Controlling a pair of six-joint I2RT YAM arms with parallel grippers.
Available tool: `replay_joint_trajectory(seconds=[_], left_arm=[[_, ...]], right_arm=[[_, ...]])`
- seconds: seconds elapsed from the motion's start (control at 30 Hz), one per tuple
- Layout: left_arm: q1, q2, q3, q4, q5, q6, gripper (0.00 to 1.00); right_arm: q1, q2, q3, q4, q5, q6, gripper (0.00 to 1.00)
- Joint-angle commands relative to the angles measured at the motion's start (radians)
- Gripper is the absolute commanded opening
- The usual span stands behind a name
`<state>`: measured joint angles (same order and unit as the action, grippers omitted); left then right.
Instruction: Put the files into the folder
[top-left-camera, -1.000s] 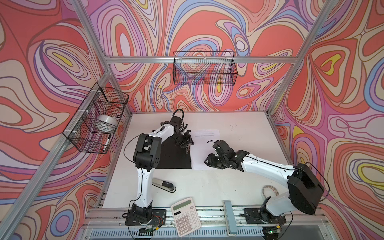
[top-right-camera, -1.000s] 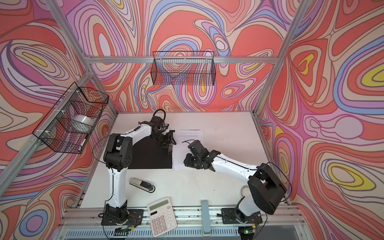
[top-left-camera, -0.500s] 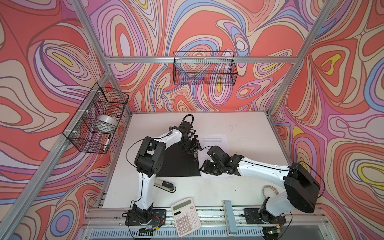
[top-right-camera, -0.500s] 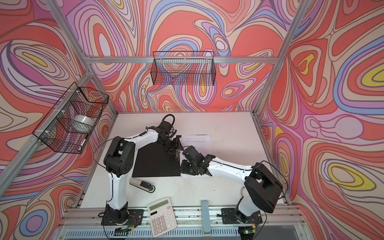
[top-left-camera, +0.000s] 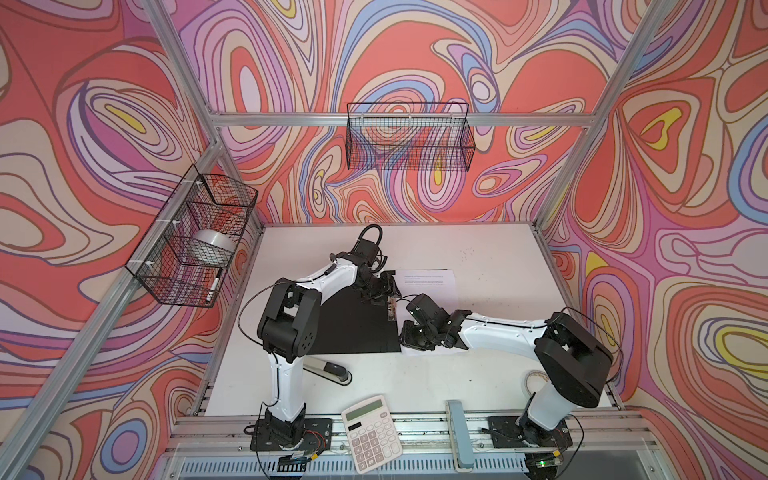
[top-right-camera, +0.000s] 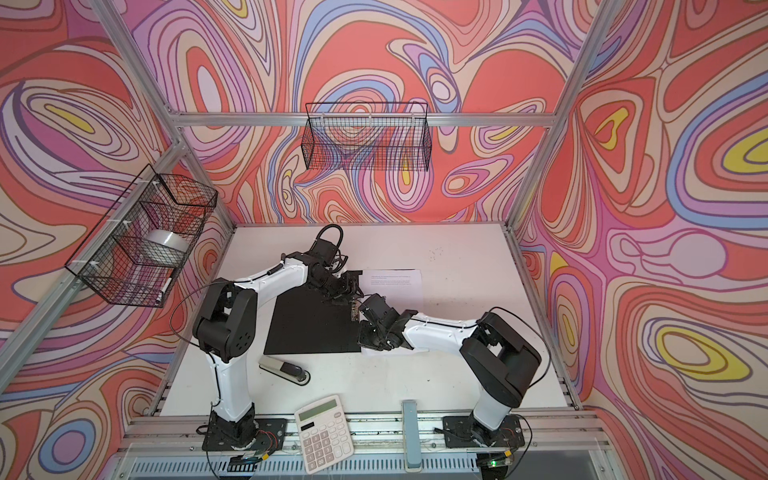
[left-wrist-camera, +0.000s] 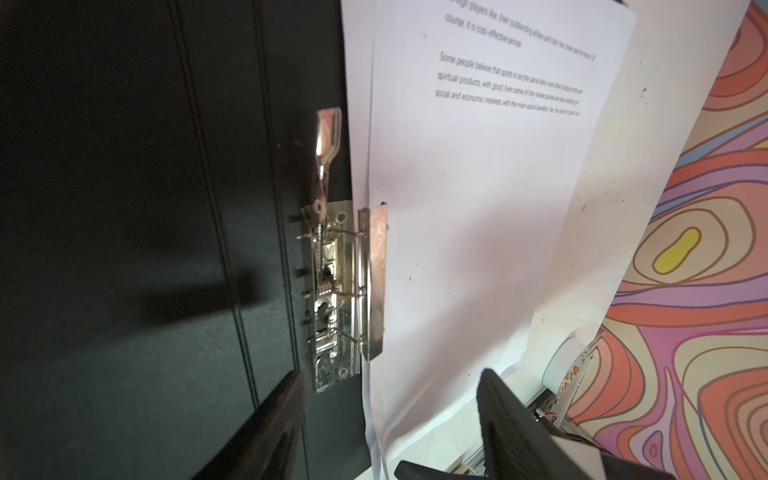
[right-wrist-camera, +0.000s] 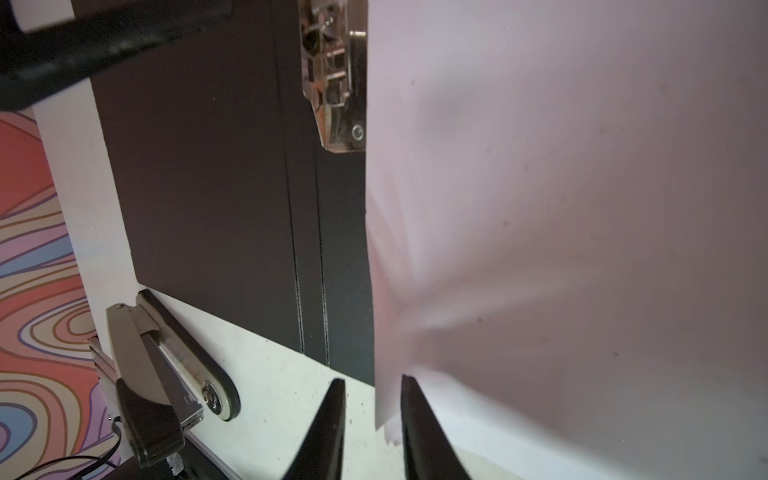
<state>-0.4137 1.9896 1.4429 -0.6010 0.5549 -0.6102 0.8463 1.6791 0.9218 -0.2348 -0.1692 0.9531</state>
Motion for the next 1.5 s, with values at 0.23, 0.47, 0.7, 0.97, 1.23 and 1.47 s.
replay_joint_trajectory(seconds=[0.23, 0.47, 0.7, 0.97, 1.23, 1.47], left_arm=[[0.013, -0.02, -0.017, 0.013, -0.002, -0.002, 0.67], [0.012, -0.023, -0.024, 0.02, -0.001, -0.001, 0.67], [0.012, -0.034, -0.035, 0.027, -0.001, 0.003, 0.67], [0.013, -0.042, 0.105, -0.063, -0.018, 0.131, 0.67], [0.013, 0.096, 0.374, -0.19, -0.051, 0.338, 0.67], [0.013, 0.321, 0.663, -0.245, -0.016, 0.389, 0.67]], right_arm=[[0.007, 0.061, 0.046, -0.001, -0.018, -0.028, 0.26], [0.011, 0.063, 0.035, 0.011, -0.024, -0.027, 0.29], [0.012, 0.087, 0.038, 0.006, -0.044, -0.034, 0.31], [0.033, -0.015, 0.113, -0.111, 0.009, -0.081, 0.34], [0.034, -0.189, 0.077, -0.299, 0.103, -0.046, 0.31], [0.043, -0.344, -0.106, -0.326, 0.106, 0.062, 0.29]])
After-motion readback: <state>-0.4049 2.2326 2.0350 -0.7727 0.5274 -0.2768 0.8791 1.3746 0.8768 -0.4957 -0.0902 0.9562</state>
